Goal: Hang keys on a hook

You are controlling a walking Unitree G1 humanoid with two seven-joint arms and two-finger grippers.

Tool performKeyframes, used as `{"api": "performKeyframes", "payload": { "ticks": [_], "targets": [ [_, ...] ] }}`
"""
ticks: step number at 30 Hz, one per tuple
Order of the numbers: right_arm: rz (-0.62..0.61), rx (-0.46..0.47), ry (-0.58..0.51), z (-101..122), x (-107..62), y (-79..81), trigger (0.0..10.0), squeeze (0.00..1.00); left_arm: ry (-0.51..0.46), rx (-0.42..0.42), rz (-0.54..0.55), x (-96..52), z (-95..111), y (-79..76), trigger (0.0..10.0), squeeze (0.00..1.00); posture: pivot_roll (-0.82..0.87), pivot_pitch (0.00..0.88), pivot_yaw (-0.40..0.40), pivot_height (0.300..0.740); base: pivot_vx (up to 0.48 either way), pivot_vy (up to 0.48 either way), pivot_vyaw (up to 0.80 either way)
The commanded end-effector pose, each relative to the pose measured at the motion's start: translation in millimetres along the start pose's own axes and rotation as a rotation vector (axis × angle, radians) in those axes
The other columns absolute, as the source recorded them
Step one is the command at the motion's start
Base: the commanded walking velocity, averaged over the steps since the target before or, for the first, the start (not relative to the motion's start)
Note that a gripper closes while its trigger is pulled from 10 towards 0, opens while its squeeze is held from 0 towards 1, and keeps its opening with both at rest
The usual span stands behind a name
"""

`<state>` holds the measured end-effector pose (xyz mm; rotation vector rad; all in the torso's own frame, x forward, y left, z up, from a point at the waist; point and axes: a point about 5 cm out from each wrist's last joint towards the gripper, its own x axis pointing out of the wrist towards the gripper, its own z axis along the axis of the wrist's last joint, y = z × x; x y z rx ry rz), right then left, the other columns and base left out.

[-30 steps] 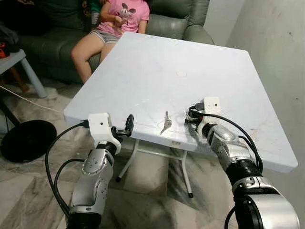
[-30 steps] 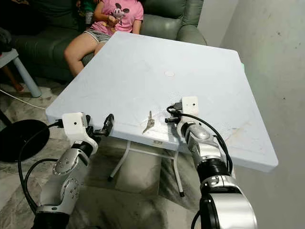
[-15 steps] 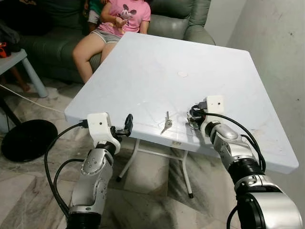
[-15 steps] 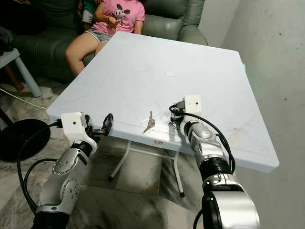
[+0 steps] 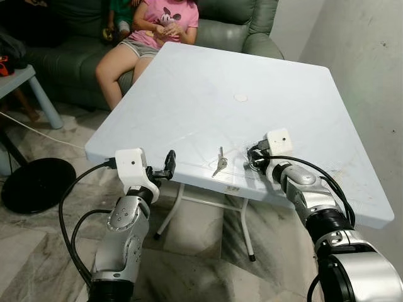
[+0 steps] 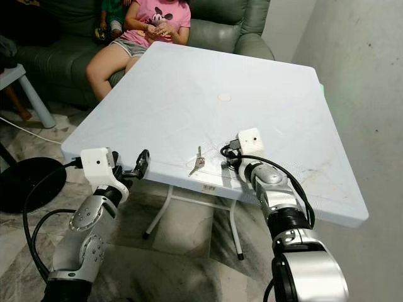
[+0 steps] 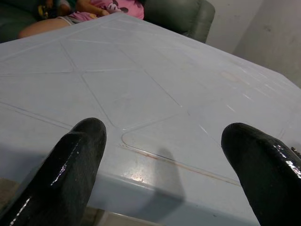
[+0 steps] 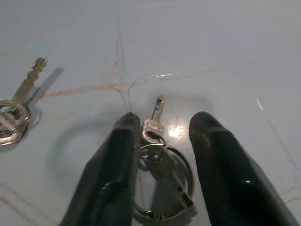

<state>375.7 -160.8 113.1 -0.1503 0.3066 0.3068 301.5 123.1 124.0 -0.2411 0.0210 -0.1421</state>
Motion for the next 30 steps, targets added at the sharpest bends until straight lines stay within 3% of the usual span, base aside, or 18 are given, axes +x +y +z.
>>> {"api": "performKeyframes", "payload": {
  "ticks": [1,5,7,10,20,28,29,30],
  "targets": [
    [0.025,-0.022,0.017,1,-0.5,-1.5,10.0,0.0,-0.001,0.005,0.007,1.8,0,-1.9,10.0,0.0,0.07,0.069,-0.097,0.732,0.0,0.0,0.0],
    [0.051,-0.007,0.023,1,-0.3,-0.4,10.0,0.0,-0.002,0.004,0.01,1.8,1,-1.3,10.0,0.0,0.07,0.071,-0.099,0.732,0.0,0.0,0.0],
    [0.071,0.051,0.069,-3,0.2,0.5,10.0,0.0,-0.003,0.004,0.014,1.8,1,-0.5,10.0,0.0,0.07,0.075,-0.098,0.732,0.0,0.0,0.0],
    [0.113,0.159,0.038,0,0.3,2.6,10.0,0.0,-0.004,0.005,0.016,1.6,1,-0.3,10.0,0.0,0.07,0.075,-0.098,0.732,0.0,0.0,0.0],
    [0.102,0.177,0.043,-4,0.3,4.7,10.0,0.0,-0.005,0.001,0.017,2.1,1,-1.1,10.0,0.0,0.07,0.081,-0.098,0.732,0.0,0.0,0.0],
    [0.039,0.22,-0.027,7,-0.2,-6.4,10.0,0.0,-0.004,0.001,0.014,2.2,1,-1.8,10.0,0.0,0.07,0.082,-0.099,0.732,0.0,0.0,0.0],
    [0.035,0.231,-0.026,7,-0.2,-7.4,10.0,0.65,-0.005,0.001,0.013,2.3,1,-2.1,10.0,0.0,0.07,0.08,-0.099,0.732,0.0,0.0,0.0],
    [0.016,0.226,-0.022,8,-0.3,-9.4,10.0,1.0,-0.005,0.0,0.014,2.5,1,-2.4,10.0,0.0,0.07,0.08,-0.099,0.732,0.0,0.0,0.0]
  ]
}}
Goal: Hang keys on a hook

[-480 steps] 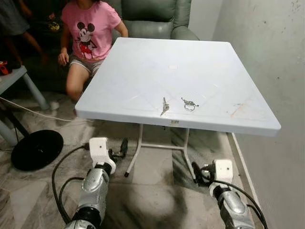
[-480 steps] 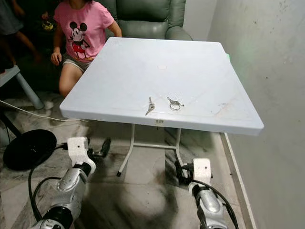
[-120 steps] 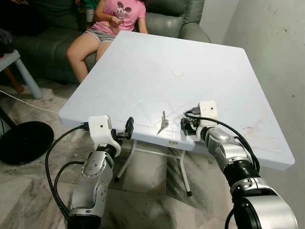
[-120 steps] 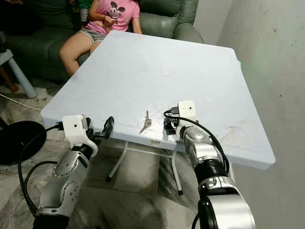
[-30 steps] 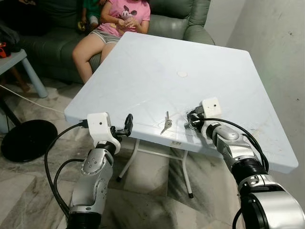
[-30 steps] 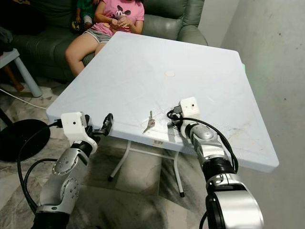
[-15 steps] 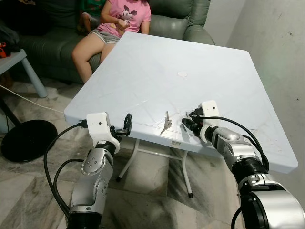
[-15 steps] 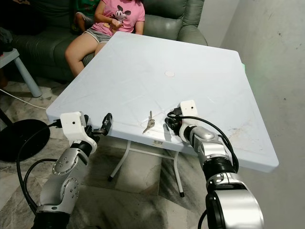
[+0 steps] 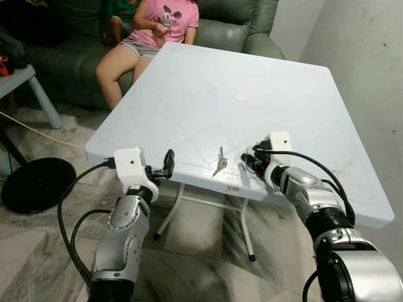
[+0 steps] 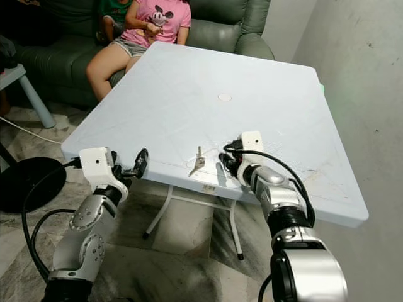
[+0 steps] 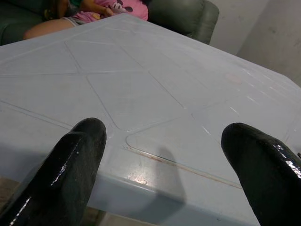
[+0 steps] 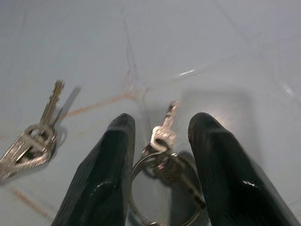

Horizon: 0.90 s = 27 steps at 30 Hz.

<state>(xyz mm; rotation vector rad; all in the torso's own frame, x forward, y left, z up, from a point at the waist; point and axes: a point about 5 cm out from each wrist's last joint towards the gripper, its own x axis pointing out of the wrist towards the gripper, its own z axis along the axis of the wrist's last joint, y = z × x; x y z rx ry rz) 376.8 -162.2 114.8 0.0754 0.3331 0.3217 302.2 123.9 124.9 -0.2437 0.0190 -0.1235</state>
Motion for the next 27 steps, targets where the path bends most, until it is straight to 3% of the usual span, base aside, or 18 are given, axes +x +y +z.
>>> {"api": "performKeyframes", "payload": {
  "ticks": [1,7,14,16,18,23,27],
  "targets": [
    [-0.037,-0.009,-0.011,7,-0.7,-6.5,10.0,1.0,-0.001,0.002,-0.004,1.9,0,-3.1,10.0,0.0,0.07,0.079,-0.1,0.732,0.0,0.0,0.0],
    [0.031,-0.016,0.017,2,-2.2,-5.8,10.0,1.0,-0.002,0.001,-0.005,2.1,1,-3.2,10.0,0.0,0.07,0.081,-0.099,0.732,0.0,0.0,0.0],
    [0.05,-0.109,0.04,-3,-3.5,-5.4,10.0,1.0,-0.002,0.003,-0.006,2.7,1,-2.9,10.0,0.0,0.07,0.08,-0.095,0.732,0.0,0.0,0.0],
    [0.04,-0.146,0.041,-4,-3.1,-4.3,10.0,0.96,-0.002,0.004,-0.007,3.0,1,-2.8,10.0,0.0,0.07,0.078,-0.095,0.732,0.0,0.0,0.0],
    [0.053,-0.14,0.052,-5,-2.7,-3.0,10.0,0.0,-0.003,0.005,-0.009,3.5,2,-3.1,10.0,0.0,0.07,0.078,-0.095,0.732,0.0,0.0,0.0],
    [0.049,-0.146,0.038,-5,-2.6,-2.6,10.0,0.0,-0.006,0.009,-0.014,4.6,3,-4.2,10.0,0.0,0.07,0.069,-0.093,0.732,0.0,0.0,0.0],
    [0.044,-0.151,0.051,-8,-2.9,-3.0,9.3,0.0,-0.006,0.009,-0.017,4.2,2,-4.7,10.0,0.0,0.07,0.059,-0.093,0.732,0.0,0.0,0.0]
  ]
}}
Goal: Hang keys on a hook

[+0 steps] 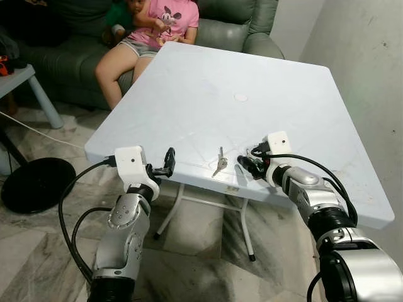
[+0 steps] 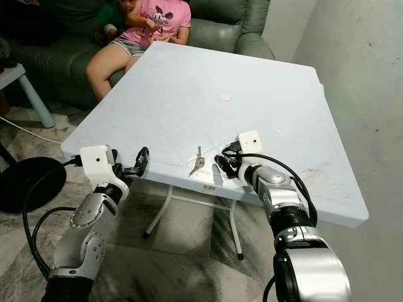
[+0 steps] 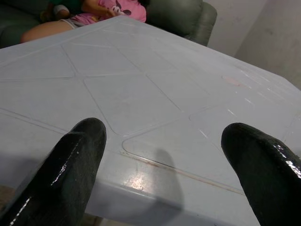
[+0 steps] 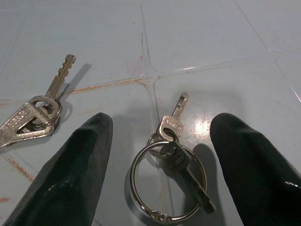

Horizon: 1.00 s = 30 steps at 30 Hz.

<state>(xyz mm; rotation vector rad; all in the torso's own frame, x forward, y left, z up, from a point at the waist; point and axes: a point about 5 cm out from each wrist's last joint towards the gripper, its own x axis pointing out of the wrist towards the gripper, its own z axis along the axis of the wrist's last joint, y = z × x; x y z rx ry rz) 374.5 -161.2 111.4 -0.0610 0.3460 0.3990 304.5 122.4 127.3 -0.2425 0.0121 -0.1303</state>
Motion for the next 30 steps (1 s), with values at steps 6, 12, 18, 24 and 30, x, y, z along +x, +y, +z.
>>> {"api": "performKeyframes", "payload": {
  "ticks": [6,12,18,24,30],
  "targets": [
    [0.003,0.019,0.024,-9.3,-2.8,-2.3,0.2,0.0,0.0,0.004,-0.007,2.2,0.0,-2.7,10.0,0.0,0.07,0.057,-0.095,0.732,0.0,0.0,0.0],
    [0.008,0.025,0.042,-13.4,-3.8,-2.9,0.0,0.0,-0.003,0.006,-0.007,2.4,0.9,-2.4,10.0,0.0,0.07,0.057,-0.094,0.732,0.0,0.0,0.0],
    [0.013,0.015,0.019,-11.4,-4.6,-3.2,0.0,0.0,-0.007,0.008,-0.01,3.4,2.0,-2.6,10.0,0.0,0.07,0.06,-0.093,0.732,0.0,0.0,0.0],
    [0.007,0.005,0.022,-11.7,-5.1,-4.5,0.0,0.0,-0.009,0.007,-0.001,3.4,2.0,-1.1,10.0,0.0,0.07,0.063,-0.096,0.732,0.0,0.0,0.0],
    [0.015,0.001,0.008,-10.1,-4.5,-3.2,0.0,0.0,-0.012,0.006,0.005,3.0,2.7,0.2,10.0,0.0,0.07,0.065,-0.098,0.732,0.0,0.0,0.0]
  ]
}}
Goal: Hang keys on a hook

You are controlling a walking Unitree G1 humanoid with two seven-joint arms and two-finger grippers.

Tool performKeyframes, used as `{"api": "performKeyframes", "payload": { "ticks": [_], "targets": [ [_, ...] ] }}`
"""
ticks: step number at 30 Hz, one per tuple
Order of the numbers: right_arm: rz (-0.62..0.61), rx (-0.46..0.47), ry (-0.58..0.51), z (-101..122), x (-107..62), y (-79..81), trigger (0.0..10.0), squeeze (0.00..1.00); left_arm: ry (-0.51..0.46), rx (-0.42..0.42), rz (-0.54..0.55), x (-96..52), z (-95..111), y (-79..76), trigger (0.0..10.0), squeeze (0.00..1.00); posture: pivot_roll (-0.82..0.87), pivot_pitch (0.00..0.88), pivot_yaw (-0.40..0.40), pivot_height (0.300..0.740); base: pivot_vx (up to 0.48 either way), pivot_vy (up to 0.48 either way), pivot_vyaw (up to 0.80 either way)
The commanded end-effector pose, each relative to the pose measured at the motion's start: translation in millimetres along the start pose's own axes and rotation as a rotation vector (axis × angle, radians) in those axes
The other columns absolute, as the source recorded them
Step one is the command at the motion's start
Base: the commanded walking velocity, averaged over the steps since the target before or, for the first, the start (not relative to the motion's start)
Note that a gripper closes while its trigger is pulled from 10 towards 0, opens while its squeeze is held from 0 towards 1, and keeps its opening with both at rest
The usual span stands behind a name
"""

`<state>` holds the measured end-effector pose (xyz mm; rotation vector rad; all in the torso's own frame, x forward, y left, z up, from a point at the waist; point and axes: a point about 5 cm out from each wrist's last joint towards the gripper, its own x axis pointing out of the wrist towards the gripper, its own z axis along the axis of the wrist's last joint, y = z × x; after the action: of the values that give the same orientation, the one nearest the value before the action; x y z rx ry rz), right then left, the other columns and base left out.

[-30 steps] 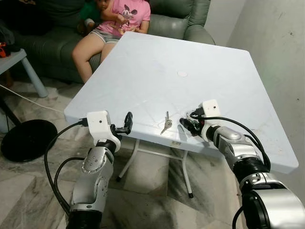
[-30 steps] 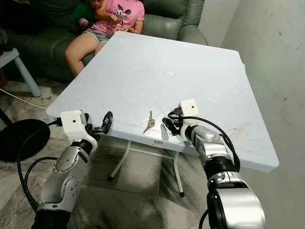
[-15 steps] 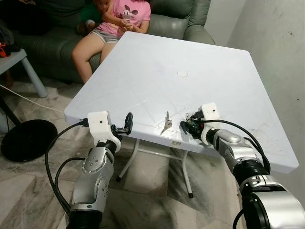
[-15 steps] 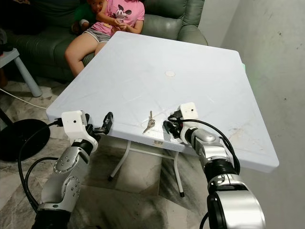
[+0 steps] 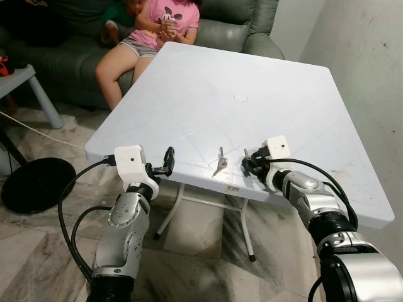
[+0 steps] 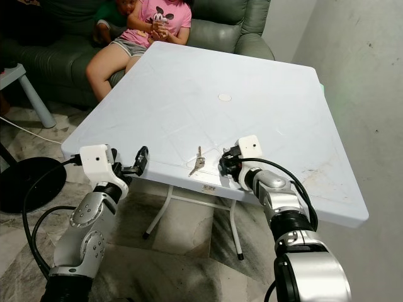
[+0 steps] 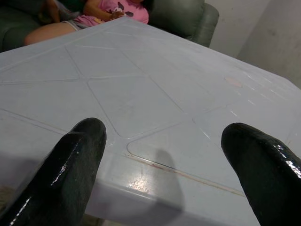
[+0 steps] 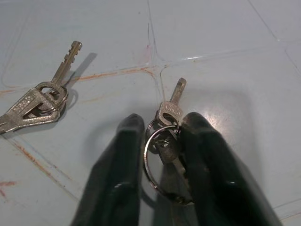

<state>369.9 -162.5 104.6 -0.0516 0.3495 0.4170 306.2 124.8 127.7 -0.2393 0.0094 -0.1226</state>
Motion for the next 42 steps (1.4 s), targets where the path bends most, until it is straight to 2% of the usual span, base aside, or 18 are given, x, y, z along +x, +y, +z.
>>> {"api": "performKeyframes", "payload": {
  "ticks": [1,12,19,22,28,31,33,34,37,42],
  "targets": [
    [-0.013,-0.007,0.013,-2,-1.9,-3.9,0.0,0.0,-0.008,0.003,-0.002,1.5,2,-2.3,10.0,0.0,0.07,0.065,-0.098,0.732,0.0,0.0,0.0],
    [-0.017,-0.003,-0.011,0,-2.8,-4.9,0.0,0.0,-0.005,0.0,-0.011,2.3,0,-5.4,10.0,0.0,0.07,0.058,-0.099,0.732,0.0,0.0,0.0],
    [-0.033,0.049,-0.06,6,-2.5,-6.0,0.0,0.0,-0.006,0.004,-0.021,3.6,1,-7.1,10.0,0.0,0.07,0.046,-0.097,0.732,0.0,0.0,0.0],
    [-0.034,0.083,-0.114,12,-3.0,-6.4,0.0,0.0,-0.006,0.005,-0.025,3.1,0,-7.3,10.0,0.0,0.07,0.041,-0.097,0.732,0.0,0.0,0.0],
    [-0.05,0.092,-0.111,9,-2.9,-6.2,0.0,0.0,-0.007,0.004,-0.027,3.3,0,-8.3,10.0,0.0,0.07,0.044,-0.099,0.732,0.0,0.0,0.0],
    [-0.06,0.164,-0.159,17,-2.9,-8.2,0.0,0.0,-0.006,0.002,-0.024,3.4,0,-7.6,10.0,0.0,0.07,0.045,-0.101,0.732,0.0,0.0,0.0],
    [-0.043,0.286,-0.233,28,-3.3,-9.1,0.0,0.0,-0.007,0.0,-0.022,3.3,0,-8.0,10.0,0.0,0.07,0.046,-0.105,0.732,0.0,0.0,0.0],
    [-0.043,0.286,-0.233,28,-3.3,-9.1,0.0,0.0,-0.007,0.0,-0.022,3.3,0,-8.0,10.0,0.0,0.07,0.046,-0.105,0.732,0.0,0.0,0.0],
    [0.021,0.506,-0.352,47,-4.3,-7.4,0.0,0.0,-0.009,-0.004,-0.019,3.2,0,-8.5,10.0,0.0,0.07,0.048,-0.107,0.732,0.0,0.0,0.0],
    [0.043,0.598,-0.423,58,-6.5,-8.4,0.0,0.0,-0.011,-0.006,-0.018,3.2,0,-8.7,10.0,0.0,0.07,0.051,-0.108,0.732,0.0,0.0,0.0]
  ]
}}
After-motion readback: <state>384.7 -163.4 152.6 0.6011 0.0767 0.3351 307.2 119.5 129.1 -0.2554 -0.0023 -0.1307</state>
